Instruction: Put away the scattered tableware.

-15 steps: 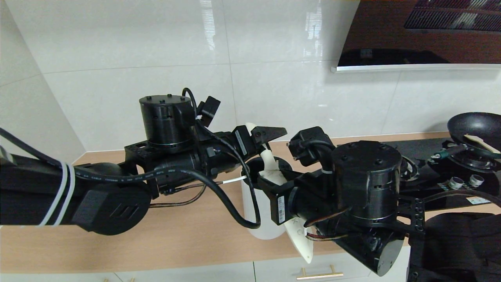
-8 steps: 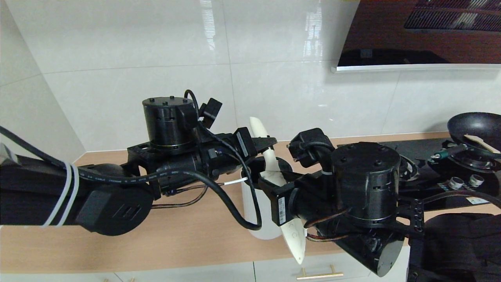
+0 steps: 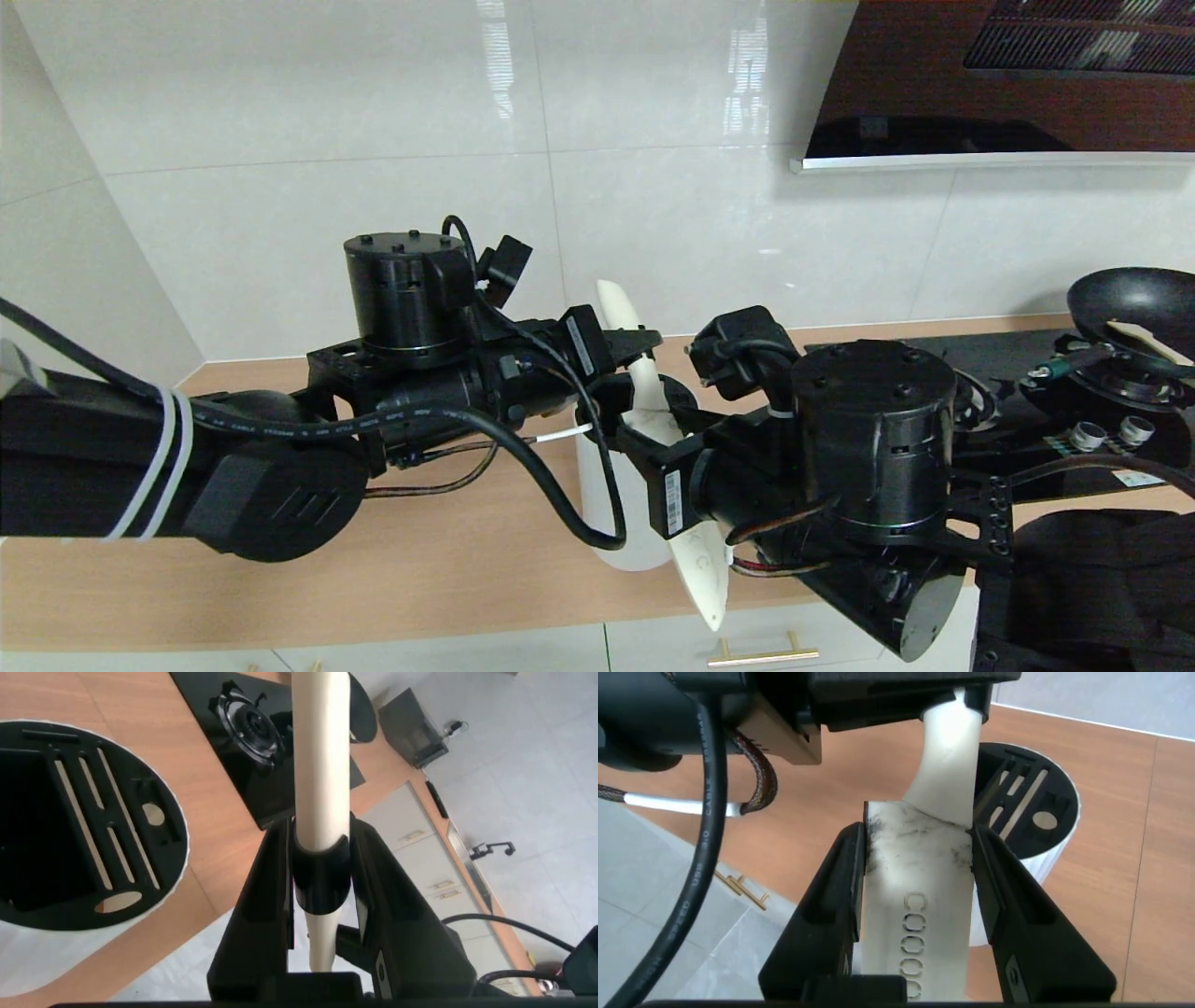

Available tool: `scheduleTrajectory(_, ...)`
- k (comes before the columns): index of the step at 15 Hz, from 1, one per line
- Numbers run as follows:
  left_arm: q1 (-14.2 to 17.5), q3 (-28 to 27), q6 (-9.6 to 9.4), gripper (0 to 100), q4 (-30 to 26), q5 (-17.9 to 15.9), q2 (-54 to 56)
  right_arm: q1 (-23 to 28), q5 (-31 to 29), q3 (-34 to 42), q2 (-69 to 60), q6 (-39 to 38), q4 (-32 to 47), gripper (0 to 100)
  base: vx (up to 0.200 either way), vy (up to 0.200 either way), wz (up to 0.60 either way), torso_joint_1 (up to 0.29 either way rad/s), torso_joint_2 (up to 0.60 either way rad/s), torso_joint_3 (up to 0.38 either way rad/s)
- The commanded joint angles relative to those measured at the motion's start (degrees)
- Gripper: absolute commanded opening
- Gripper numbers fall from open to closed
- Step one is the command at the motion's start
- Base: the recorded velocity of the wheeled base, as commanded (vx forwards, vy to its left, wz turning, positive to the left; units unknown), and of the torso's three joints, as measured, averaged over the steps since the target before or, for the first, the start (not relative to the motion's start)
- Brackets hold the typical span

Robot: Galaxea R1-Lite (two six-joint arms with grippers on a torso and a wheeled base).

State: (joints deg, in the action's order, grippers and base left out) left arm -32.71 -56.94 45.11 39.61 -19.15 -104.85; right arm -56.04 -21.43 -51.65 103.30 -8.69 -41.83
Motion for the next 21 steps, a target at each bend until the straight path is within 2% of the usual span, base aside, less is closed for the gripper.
scheduleTrajectory(1, -0.08, -0.01, 0.16, 0, 0.21, -0.01, 0.61, -0.12, -0.01, 0.06, -0.03, -0.01, 0.08, 100, 0.0, 0.0, 0.0, 0.0, 0.0, 0.0)
scheduleTrajectory(7, 0.45, -0.01, -0.37, 0, 0.21, 1.13, 2.46, -0.03, -0.72, 0.32, -5.83, 0.43, 0.17, 100, 0.0, 0.0, 0.0, 0.0, 0.0, 0.0)
scheduleTrajectory(9, 2.56, 0.16, -3.71, 0, 0.12, 1.66, 5.1, 4.54, -0.54, 0.24, -9.61, 0.87, 0.78, 100, 0.0, 0.0, 0.0, 0.0, 0.0, 0.0)
scheduleTrajectory(10, 3.62, 0.08, -7.05, 0, 0.21, 4.56, 7.38, 8.32, -0.19, 0.24, -12.51, 2.63, 0.78, 100, 0.0, 0.0, 0.0, 0.0, 0.0, 0.0)
scheduleTrajectory(13, 4.67, 0.16, -14.87, 0, 0.65, 10.27, 12.13, 10.34, -0.19, 0.24, -15.41, 3.24, 0.87, 100, 0.0, 0.0, 0.0, 0.0, 0.0, 0.0)
scheduleTrajectory(15, 5.02, 0.16, -16.8, 0, 3.55, 10.19, 15.82, 10.95, -0.19, 0.24, -16.56, 3.33, 0.87, 100, 0.0, 0.0, 0.0, 0.0, 0.0, 0.0)
scheduleTrajectory(19, 6.16, -1.51, -23.31, 0, 5.22, 9.4, 15.29, 11.04, -0.19, 1.2, -16.73, 3.33, 0.87, 100, 0.0, 0.0, 0.0, 0.0, 0.0, 0.0)
scheduleTrajectory(20, 6.16, -1.42, -23.57, 0, 5.92, 9.22, 13.71, 10.95, -0.19, 1.29, -16.73, 3.33, 0.87, 100, 0.0, 0.0, 0.0, 0.0, 0.0, 0.0)
scheduleTrajectory(21, 6.16, -1.42, -25.07, 0, 7.33, 9.22, 11.78, 10.95, -0.19, 1.29, -16.73, 3.33, 0.87, 100, 0.0, 0.0, 0.0, 0.0, 0.0, 0.0)
